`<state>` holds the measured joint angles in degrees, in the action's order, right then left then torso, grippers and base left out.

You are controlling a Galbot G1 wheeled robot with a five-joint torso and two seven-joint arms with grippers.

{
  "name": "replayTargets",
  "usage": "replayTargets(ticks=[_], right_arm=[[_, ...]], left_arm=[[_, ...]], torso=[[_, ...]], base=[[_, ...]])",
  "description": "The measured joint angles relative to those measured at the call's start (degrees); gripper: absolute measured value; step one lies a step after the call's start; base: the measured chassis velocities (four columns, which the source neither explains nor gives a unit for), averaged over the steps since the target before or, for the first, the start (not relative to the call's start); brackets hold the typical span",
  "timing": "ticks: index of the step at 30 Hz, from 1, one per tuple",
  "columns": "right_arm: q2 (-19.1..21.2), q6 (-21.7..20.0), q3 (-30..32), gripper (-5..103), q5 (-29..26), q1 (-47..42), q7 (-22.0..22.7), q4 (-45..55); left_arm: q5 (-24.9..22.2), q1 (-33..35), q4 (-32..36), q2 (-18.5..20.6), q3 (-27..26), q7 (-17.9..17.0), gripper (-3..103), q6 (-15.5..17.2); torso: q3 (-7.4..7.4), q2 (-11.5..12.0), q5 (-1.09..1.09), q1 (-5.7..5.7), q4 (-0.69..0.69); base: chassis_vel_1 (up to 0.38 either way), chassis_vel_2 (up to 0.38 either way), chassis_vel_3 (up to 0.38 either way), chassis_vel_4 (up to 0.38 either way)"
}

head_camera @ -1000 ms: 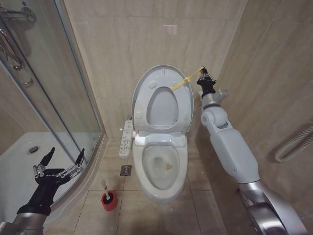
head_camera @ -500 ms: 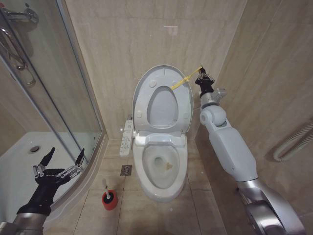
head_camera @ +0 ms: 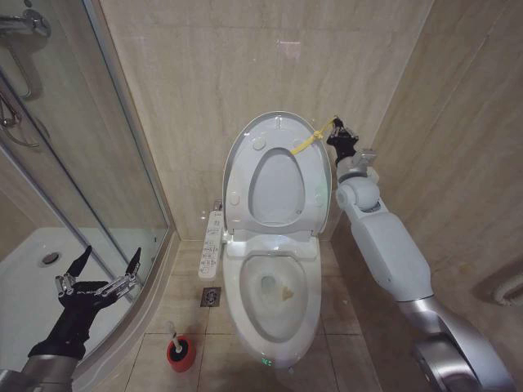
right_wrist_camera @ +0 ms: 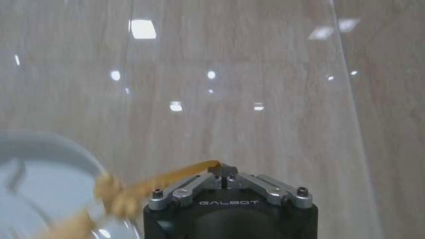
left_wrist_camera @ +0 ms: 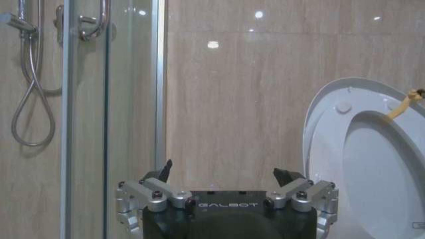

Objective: Open the toilet lid, clean the toilet bowl with a toilet brush, close the toilet lid, and flush.

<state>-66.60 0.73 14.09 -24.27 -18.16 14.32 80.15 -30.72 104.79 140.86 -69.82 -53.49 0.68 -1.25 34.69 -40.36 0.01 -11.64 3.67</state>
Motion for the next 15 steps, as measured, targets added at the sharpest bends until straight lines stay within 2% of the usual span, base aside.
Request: replayTargets(ticks=[2,7,11,15], right_arm=[[-0.6,-1.1,-0.1,0,5.2,1.2,1.5,-3.1],[-0.2,-2.4,-0.5,0,9.1,2.2,1.4,-5.1],[0.5,-2.8,-0.5,0,9.1,1.6,0.4,-4.6],[2.3,-3.4,0.4,2,6.3,-2.2,-0.8,0.1]], left_arm=[[0.0,0.0,0.0,0.0,0.0,0.0,100,0.0],[0.0,0.0,0.0,0.0,0.0,0.0,100,0.0],[0.0,0.0,0.0,0.0,0.0,0.0,100,0.0],[0.0,0.0,0.0,0.0,0.0,0.0,100,0.0]], torso=[[-0.02,0.0,-0.01,0.03,-0.03],[-0.02,0.0,-0.02,0.04,-0.03],[-0.01,0.0,-0.02,0.01,0.0],[-0.01,0.0,0.0,0.01,0.01]], base=[[0.06,-0.045,-0.034,0.046],[0.053,-0.024,-0.032,0.035],[0.0,0.0,0.0,0.0],[0.0,0.0,0.0,0.0]])
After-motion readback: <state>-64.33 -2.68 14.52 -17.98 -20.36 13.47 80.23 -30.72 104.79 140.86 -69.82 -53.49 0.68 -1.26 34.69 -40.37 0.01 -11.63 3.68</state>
